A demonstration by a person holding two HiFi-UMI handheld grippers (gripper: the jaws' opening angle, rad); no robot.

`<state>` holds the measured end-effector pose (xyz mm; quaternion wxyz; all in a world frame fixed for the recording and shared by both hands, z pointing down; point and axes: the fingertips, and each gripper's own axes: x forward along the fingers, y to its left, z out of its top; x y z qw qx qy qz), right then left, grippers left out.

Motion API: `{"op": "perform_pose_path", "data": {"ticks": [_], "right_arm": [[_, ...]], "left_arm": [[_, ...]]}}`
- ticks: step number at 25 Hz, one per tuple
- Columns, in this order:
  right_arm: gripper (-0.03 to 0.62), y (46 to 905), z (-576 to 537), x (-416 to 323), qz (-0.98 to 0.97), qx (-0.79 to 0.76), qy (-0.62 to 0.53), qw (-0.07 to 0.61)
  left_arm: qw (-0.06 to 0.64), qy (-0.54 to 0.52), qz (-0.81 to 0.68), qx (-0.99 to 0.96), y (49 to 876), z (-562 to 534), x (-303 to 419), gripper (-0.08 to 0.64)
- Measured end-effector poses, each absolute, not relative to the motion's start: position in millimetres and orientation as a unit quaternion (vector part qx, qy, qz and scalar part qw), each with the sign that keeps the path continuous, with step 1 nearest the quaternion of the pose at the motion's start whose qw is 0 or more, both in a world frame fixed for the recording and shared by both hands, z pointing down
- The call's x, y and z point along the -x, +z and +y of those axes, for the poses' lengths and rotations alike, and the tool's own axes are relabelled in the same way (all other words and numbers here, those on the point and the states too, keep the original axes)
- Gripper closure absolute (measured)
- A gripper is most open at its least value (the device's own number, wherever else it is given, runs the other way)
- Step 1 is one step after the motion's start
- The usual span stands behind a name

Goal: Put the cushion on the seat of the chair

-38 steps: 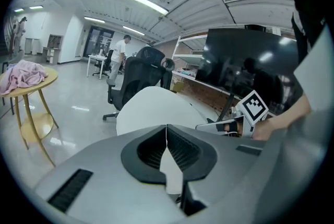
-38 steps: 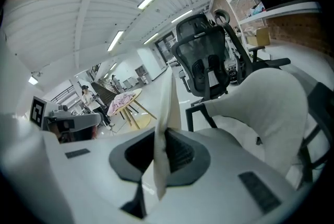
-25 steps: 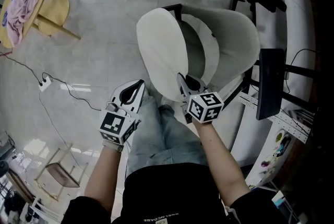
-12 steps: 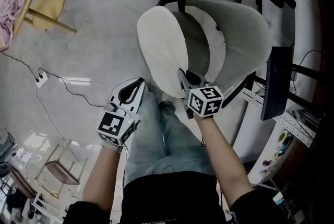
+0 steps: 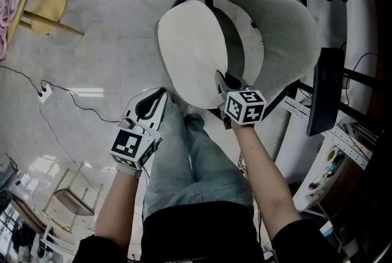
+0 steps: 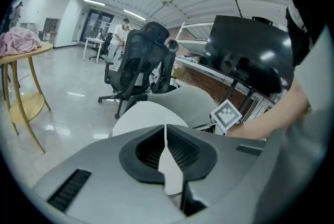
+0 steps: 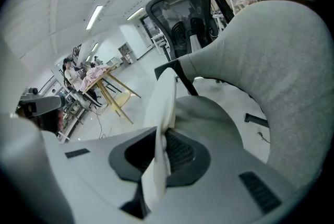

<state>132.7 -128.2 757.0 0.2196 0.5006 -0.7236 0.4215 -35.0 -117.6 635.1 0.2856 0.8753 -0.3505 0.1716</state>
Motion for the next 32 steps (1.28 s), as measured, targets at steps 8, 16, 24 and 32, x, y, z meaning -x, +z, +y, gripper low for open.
{"op": "perform_pose_path", "data": {"ticks": [8,16,24,32], "right_arm": [[0.548,780.2,-129.2,-156.0,-0.703,-0.512,0.434,0.235],[0.543,805.2,-136.1,-184.4,-0.684,-0.526,0.433,0.261],[0.534,837.0,-143.5,-204.1,-0.664,-0.535,0.438,0.285],[0.525,867.8,-143.8,-218.1,-0.646,-0.539,0.441,0.311]], "left_arm": [[0.290,0.173,-0.336,-0.879,640.4,-118.6,25.1,0.548],[0.293,0.174,-0.329,-0.881,641.9,-121.1,20.4,0.548],[0.303,0.183,-0.322,-0.878,651.7,-120.2,17.6,0.548],[0.313,0.190,-0.318,-0.875,663.6,-117.0,13.5,0.548]]}}
